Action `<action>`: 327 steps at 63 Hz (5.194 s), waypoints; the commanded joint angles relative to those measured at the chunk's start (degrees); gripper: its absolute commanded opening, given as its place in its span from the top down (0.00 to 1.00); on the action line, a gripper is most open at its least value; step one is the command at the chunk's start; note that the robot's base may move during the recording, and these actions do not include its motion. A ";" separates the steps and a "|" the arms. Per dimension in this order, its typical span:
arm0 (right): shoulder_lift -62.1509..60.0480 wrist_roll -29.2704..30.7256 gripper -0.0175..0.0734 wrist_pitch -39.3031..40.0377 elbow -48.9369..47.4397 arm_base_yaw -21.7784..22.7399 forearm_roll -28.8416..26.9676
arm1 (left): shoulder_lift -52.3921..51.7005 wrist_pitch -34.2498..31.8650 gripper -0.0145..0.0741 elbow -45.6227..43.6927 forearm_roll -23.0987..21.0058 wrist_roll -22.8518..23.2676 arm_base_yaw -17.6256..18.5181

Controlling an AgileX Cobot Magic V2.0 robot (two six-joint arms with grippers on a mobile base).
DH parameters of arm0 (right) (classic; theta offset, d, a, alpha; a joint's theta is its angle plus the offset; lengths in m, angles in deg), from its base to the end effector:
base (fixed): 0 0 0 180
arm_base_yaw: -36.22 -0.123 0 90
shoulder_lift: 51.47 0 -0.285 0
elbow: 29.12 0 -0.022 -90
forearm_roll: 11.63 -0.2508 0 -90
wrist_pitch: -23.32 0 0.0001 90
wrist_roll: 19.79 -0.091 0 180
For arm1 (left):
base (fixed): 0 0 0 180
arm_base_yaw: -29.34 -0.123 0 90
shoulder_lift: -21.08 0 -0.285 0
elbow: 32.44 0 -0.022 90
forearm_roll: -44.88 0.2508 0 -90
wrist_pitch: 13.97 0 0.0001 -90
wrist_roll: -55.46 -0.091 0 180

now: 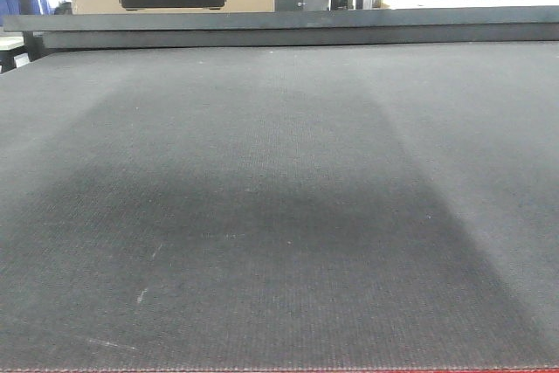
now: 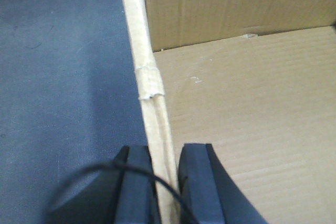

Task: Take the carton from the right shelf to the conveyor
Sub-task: 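Lower the carton with both grippers onto the conveyor belt, then open both grippers and withdraw them from the carton walls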

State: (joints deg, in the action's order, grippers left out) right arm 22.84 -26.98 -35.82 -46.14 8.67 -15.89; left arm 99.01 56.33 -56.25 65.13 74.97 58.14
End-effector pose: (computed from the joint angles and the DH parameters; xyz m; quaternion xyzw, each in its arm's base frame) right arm 0.1776 0.0992 0.5110 -0.1507 0.8360 0.1926 0.4913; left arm 0.1919 -0.0716 0.5193 0.0459 0.8700 -0.0290 0.4900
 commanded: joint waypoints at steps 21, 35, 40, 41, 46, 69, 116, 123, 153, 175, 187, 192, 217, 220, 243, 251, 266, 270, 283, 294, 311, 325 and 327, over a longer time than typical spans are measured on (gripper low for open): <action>-1.69 2.07 0.88 1.49 -0.56 -0.09 -0.96 | -0.17 -0.38 0.85 -0.39 7.37 -0.72 -0.44; -1.69 2.07 0.88 1.67 -0.56 -0.09 -2.23 | -0.17 -0.33 0.85 -0.39 6.80 -0.72 -0.44; -1.06 2.07 0.88 2.06 -0.56 -0.09 -2.36 | 0.11 -0.33 0.85 -0.39 6.32 -0.72 -0.44; -0.93 2.07 0.88 2.22 -0.56 -0.09 -2.36 | 0.22 -0.33 0.85 -0.39 6.32 -0.72 -0.44; 0.79 2.07 0.88 3.85 -0.56 -0.09 -2.02 | 1.55 -0.33 0.85 -0.39 6.32 -0.72 -1.03; 16.63 2.07 0.88 12.49 -0.56 1.32 1.77 | 14.91 -3.36 0.85 -0.39 -1.69 -1.46 -9.79; 27.41 2.07 0.18 14.19 -0.56 5.77 3.03 | 25.78 -7.36 0.14 -0.39 -1.91 -1.47 -12.90; 26.47 2.07 0.18 13.96 -0.66 5.77 3.43 | 24.49 -7.36 0.15 -0.39 -2.00 -1.47 -12.90; 10.30 2.07 0.74 8.57 4.65 16.00 3.68 | 8.66 -6.74 0.67 5.39 -2.26 -6.46 -16.23; -7.51 2.07 0.89 16.56 30.42 20.61 9.32 | -8.79 -23.08 0.83 31.83 -2.34 -6.34 -20.15; -18.76 2.07 0.89 27.28 47.84 20.61 9.32 | -20.93 -36.19 0.83 50.46 -2.34 -5.61 -20.15; -23.11 2.07 0.89 30.36 53.50 20.61 9.32 | -26.76 -40.51 0.83 57.18 -2.34 -5.61 -20.15; -46.57 2.07 0.89 34.01 66.72 20.50 9.32 | -49.98 -45.65 0.83 74.03 -2.56 -5.61 -20.15; -50.08 2.07 0.89 34.52 67.11 20.50 9.32 | -52.14 -45.65 0.83 74.49 -2.56 -5.61 -20.15; -62.88 2.07 0.89 36.72 67.65 20.50 9.43 | -60.78 -45.67 0.83 74.58 -2.56 -5.61 -20.15; -62.88 2.07 0.89 36.90 67.65 20.50 9.43 | -60.89 -45.67 0.83 74.58 -2.56 -5.61 -20.15; -62.88 2.07 0.89 36.90 67.65 20.50 9.43 | -60.89 -45.67 0.83 74.58 -2.56 -5.61 -20.15; -62.88 2.07 0.89 36.90 67.65 20.50 9.43 | -60.89 -45.67 0.83 74.58 -2.56 -5.61 -20.15; -62.88 2.07 0.89 36.90 67.65 20.50 9.43 | -60.89 -45.67 0.83 74.58 -2.56 -5.61 -20.15; -62.88 2.07 0.89 36.90 67.65 20.50 9.43 | -61.27 -45.51 0.83 74.63 -4.01 -5.92 -20.91; -62.88 2.07 0.89 36.90 67.65 20.50 9.43 | -67.28 -54.65 0.85 84.46 -13.76 -14.93 -31.18; -62.88 2.07 0.89 36.90 67.65 20.50 9.43 | -70.14 -68.80 0.85 99.26 -19.92 -14.93 -34.24; -62.88 2.07 0.89 36.90 67.65 20.50 9.43 | -70.14 -71.03 0.85 101.03 -19.92 -14.93 -34.24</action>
State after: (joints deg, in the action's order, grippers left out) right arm -39.75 -25.33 -0.17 21.25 29.09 -7.00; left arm 29.24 -7.82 41.09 46.89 60.42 24.37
